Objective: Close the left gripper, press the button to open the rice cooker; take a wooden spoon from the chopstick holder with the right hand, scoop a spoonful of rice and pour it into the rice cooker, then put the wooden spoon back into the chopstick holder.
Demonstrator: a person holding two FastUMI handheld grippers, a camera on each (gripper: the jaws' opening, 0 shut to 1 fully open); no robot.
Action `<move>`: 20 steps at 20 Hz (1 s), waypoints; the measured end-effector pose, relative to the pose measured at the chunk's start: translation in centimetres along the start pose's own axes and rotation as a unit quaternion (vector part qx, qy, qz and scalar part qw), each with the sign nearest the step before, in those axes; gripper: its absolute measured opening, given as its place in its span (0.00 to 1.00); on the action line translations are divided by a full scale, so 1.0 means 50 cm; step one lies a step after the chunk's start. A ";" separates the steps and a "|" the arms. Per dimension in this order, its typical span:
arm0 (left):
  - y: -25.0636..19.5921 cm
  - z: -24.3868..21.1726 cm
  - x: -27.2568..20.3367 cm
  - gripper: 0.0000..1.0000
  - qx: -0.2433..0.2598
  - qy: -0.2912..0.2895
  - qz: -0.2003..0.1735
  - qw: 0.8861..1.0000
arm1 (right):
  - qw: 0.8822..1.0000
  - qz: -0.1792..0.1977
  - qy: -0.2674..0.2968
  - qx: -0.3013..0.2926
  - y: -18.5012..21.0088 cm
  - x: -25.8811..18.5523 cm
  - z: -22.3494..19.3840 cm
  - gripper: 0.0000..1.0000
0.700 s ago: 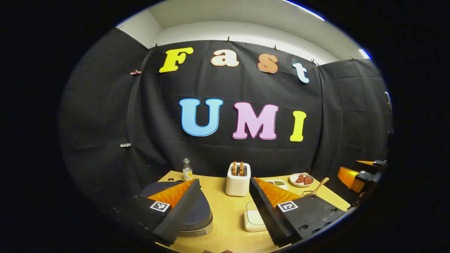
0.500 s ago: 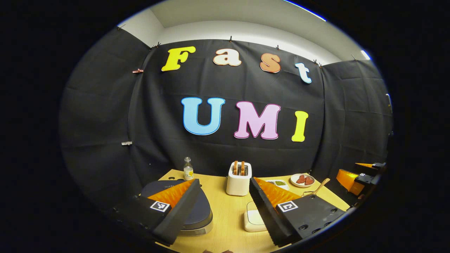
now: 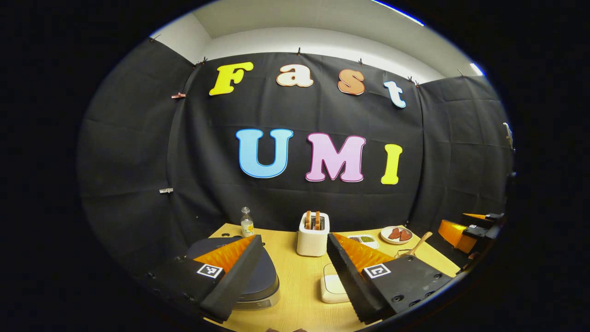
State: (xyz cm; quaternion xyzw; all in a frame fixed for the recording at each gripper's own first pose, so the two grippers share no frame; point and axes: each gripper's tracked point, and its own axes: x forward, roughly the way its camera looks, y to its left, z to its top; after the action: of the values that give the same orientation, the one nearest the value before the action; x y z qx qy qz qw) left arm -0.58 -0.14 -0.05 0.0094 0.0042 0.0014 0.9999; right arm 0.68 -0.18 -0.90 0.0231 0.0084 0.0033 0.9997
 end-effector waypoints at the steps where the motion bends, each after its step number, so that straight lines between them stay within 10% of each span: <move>1: 0.005 -0.003 0.000 0.95 0.001 0.001 0.002 1.000 | 1.000 -0.002 0.001 -0.002 -0.002 -0.001 -0.001 0.96; 17: 0.136 -0.005 -0.038 0.95 -0.008 0.003 0.020 1.000 | 1.000 -0.016 -0.008 -0.001 0.039 -0.042 0.030 0.98; 20: 0.186 -0.013 -0.026 0.78 -0.018 0.016 0.035 0.999 | 1.000 -0.007 -0.009 -0.007 0.050 -0.030 0.039 0.98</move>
State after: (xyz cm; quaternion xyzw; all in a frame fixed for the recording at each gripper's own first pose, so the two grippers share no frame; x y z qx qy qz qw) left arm -1.92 9.15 -0.50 -0.0086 0.0193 0.0371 0.9991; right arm -0.78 2.21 1.20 0.0157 -0.0003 -0.0044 0.9999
